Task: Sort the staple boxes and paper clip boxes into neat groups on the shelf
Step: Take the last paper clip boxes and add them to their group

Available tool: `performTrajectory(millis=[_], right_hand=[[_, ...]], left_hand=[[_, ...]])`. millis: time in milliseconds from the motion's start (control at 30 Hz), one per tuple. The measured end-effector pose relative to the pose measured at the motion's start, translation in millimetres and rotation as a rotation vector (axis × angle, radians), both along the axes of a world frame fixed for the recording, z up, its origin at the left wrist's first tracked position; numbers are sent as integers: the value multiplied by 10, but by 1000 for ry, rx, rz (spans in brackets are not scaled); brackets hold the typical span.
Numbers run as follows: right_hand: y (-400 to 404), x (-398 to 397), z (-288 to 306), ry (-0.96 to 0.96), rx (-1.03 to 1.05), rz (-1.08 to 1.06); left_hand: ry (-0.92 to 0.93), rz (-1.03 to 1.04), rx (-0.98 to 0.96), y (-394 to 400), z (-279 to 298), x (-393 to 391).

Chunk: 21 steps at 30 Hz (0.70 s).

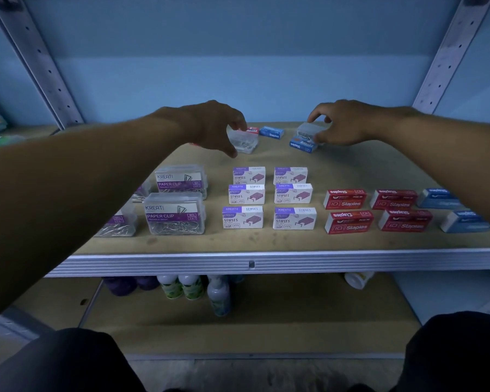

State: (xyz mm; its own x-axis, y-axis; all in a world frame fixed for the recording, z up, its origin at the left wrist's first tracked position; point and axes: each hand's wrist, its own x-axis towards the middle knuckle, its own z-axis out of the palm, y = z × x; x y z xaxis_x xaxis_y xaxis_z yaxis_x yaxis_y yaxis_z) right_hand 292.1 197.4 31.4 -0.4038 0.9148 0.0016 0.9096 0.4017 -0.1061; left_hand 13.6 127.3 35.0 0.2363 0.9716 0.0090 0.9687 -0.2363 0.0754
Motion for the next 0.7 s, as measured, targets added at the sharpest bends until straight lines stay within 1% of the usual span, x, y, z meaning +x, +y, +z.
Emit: performTrajectory(millis=[133,333,467,700], right_hand=[[145,-26,-69,1,-16,-30],[266,-43,-154,26,13,-41],[274,-53,-173,67,61,-46],[155,11,-94,190,68,-74]], left_hand=[[11,-15,-18,124,-37,-6],[14,-60,-29,274,-127,-25],[32,-72,-30,330,-109,-36],[98,-109,-39,347,5,31]])
